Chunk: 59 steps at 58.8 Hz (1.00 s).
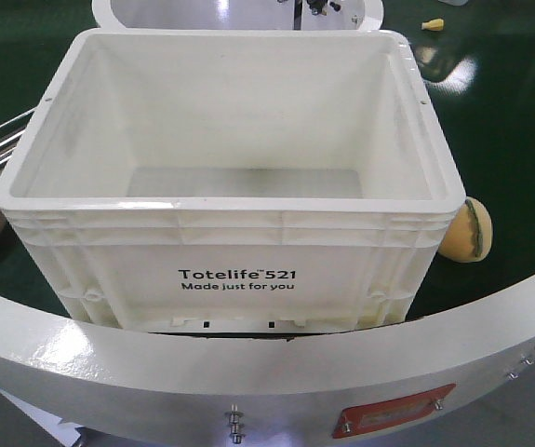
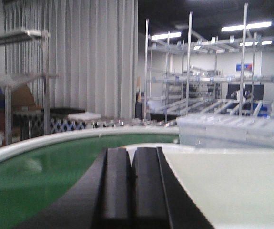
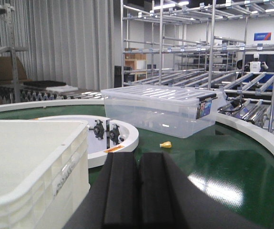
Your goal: Place moving items into box and shelve
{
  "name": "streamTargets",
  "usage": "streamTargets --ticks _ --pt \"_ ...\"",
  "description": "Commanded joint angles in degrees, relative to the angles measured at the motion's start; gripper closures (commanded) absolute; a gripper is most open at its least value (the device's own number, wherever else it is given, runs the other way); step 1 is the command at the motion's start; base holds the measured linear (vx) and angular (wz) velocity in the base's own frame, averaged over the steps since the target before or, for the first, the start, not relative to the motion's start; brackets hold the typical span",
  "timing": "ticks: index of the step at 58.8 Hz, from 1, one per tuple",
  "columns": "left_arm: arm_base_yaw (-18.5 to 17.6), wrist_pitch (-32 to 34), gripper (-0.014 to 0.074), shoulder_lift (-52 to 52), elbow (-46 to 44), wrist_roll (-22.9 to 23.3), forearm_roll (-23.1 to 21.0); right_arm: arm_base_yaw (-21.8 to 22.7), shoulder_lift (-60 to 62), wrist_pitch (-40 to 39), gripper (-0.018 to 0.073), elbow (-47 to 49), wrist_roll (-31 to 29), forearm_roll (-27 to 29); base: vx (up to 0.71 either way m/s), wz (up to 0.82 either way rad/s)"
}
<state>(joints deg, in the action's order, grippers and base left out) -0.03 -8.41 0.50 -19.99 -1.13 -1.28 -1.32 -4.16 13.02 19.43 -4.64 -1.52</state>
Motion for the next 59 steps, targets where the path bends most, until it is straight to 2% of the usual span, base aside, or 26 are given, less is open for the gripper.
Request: streamTargets --ticks 1,12,28,32,44,51,59 --pt "-0.2 -0.9 0.0619 -3.3 -7.1 0.2 0.0 0.0 -4.9 0.3 0.0575 6.0 0.0 -0.9 0.0 0.0" --pt "-0.2 -16.4 0.0619 -13.6 -17.1 0.2 0.0 0.0 -14.6 9.5 0.0575 13.4 0.0 -0.9 0.0 0.0" --pt "-0.2 -29.7 0.0619 -24.7 -17.7 0.3 -0.1 0.0 -26.1 17.7 0.0575 13.7 0.0 -0.7 0.0 0.0" --pt "-0.2 -31.6 0.0619 -26.3 -17.7 0.3 -0.1 0.0 -28.3 18.4 0.0575 13.7 0.0 -0.7 0.0 0.0" --pt "-0.2 -31.8 0.0604 -28.2 -17.7 0.3 -0.1 0.0 -33.0 19.5 0.0569 13.7 0.0 -0.8 0.0 0.0" --pt "-0.2 -32.5 0.0516 -28.2 -17.7 0.3 0.0 0.0 -34.9 20.3 0.0519 13.7 0.1 -0.8 0.0 0.0" --pt "-0.2 -33.0 0.0312 -28.2 -17.7 0.3 0.0 0.0 -37.2 20.8 0.0361 13.7 0.1 -0.8 0.0 0.0"
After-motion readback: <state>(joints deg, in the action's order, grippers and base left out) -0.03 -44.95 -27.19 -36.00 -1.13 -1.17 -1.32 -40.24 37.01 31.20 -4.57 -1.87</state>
